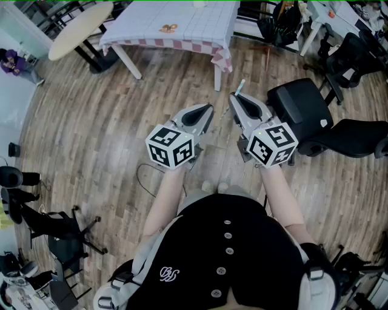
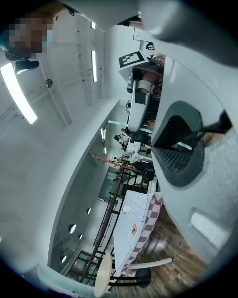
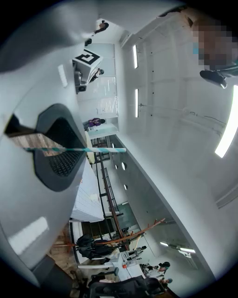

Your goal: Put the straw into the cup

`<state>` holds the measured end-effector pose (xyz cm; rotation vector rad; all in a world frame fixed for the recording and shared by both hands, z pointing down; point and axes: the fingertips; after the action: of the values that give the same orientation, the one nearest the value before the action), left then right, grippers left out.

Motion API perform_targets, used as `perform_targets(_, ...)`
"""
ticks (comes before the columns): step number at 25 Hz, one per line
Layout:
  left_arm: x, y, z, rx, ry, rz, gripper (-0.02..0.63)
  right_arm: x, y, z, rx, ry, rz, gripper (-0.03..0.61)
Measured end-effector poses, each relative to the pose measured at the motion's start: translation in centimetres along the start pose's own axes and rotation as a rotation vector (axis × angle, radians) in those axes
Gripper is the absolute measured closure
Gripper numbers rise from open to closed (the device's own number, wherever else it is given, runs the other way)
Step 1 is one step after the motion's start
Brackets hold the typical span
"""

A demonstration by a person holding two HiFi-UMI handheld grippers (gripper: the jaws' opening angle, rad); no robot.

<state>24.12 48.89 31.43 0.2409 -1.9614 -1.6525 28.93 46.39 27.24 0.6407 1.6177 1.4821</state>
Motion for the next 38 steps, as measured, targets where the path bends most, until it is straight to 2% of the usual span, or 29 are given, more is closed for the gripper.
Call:
perform_targets(6, 0.3, 0.7, -0.1, 0.007, -0.005, 0.008, 0.615, 0.4, 0.2, -0.2, -0.010, -0.002, -0.011, 0.563)
perform_targets(13, 1.4, 0.4, -0.3, 0.025, -0.010, -0.045, 0.615, -0.6, -0.1, -0.4, -0.012, 0.022, 0.004, 0.563)
perform_targets(19, 1.4, 0.1, 0.0, 0.017, 0.042, -0.025, 0.615, -0.1, 0.6, -1.3, 0.001, 0.045, 0.053, 0.561)
perform_targets(25, 2.0, 0.8, 0.5, 0.037, 0.096, -0.007, 0.615, 1.4, 1.3, -2.9, 0.012, 0.015, 0.078, 0.561)
perform_targets(32, 2.6, 2.2, 1.6, 0.034, 0.142, 0.038, 0.614, 1.8, 2.7, -3.7, 0.036, 0.054, 0.068, 0.561)
perform_targets(38, 3.5, 2.3, 1.7, 0.047, 0.166, 0.023, 0.615, 1.5, 2.7, -3.5, 0.013, 0.055, 0.005, 0.561)
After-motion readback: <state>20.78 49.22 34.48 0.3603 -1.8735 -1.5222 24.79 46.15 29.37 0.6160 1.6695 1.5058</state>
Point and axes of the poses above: the fingertips, and each gripper's own axes: z backward along the fingers, x to its left, y out of its underside, and after that the axes turned 3 degrees about -x, right-handed
